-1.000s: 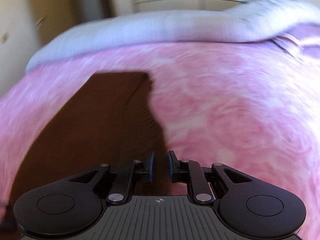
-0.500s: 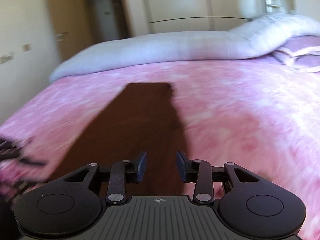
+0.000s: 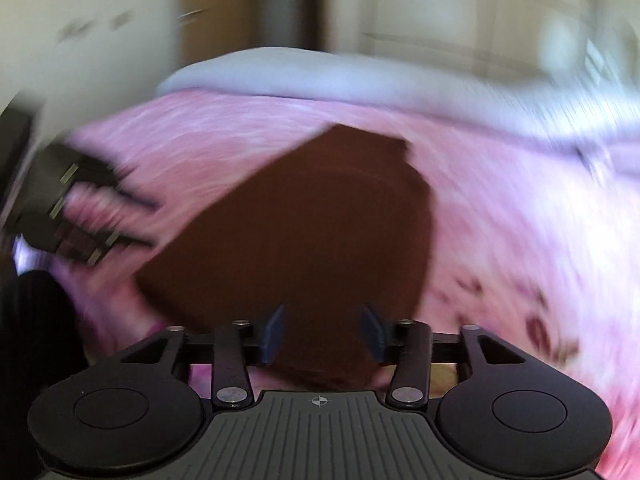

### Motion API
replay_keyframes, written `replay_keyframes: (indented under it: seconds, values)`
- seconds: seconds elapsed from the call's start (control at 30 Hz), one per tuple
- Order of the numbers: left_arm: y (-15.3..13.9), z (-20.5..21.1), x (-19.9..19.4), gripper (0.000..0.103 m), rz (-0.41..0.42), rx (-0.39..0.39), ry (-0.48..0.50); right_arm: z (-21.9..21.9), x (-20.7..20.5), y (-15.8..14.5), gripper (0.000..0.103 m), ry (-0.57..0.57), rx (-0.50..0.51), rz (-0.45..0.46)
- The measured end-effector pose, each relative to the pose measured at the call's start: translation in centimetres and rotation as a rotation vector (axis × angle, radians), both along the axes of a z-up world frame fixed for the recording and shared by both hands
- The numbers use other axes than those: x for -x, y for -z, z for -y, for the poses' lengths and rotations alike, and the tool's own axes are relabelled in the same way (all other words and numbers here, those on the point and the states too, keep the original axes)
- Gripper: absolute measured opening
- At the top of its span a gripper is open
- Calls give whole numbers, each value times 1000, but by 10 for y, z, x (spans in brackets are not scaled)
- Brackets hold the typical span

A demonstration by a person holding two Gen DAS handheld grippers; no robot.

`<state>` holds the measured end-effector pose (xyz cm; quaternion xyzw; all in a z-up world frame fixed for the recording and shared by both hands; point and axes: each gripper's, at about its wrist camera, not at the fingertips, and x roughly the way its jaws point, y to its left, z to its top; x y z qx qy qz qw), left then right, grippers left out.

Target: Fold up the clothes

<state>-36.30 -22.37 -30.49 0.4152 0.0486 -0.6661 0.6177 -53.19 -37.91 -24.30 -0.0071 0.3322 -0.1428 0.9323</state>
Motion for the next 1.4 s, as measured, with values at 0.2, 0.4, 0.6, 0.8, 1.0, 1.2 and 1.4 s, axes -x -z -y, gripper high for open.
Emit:
replay_keyframes:
  seconds: [0.2, 0.4, 0.6, 0.8, 1.0, 1.2, 1.4]
  values:
    - [5, -10, 10, 68, 87, 41, 67, -53, -33, 44, 54, -225, 285, -156]
    - [10, -10, 20, 77, 197, 68, 161, -75, -59, 86, 54, -315, 619, -308]
    - [28, -2, 31, 81, 379, 67, 296, -64, -67, 91, 15, -318, 654, -297]
    - [41, 22, 40, 82, 507, 86, 423, -50, -56, 59, 14, -252, 543, -185]
    - [46, 48, 54, 82, 535, 130, 423, -34, -56, 26, 13, -191, 462, -78]
    - [46, 59, 56, 64, 519, 169, 321, -32, -56, 13, 13, -184, 448, -55]
    - [29, 57, 41, 21, 412, 126, 316, -44, -38, 40, 13, -222, 529, -109]
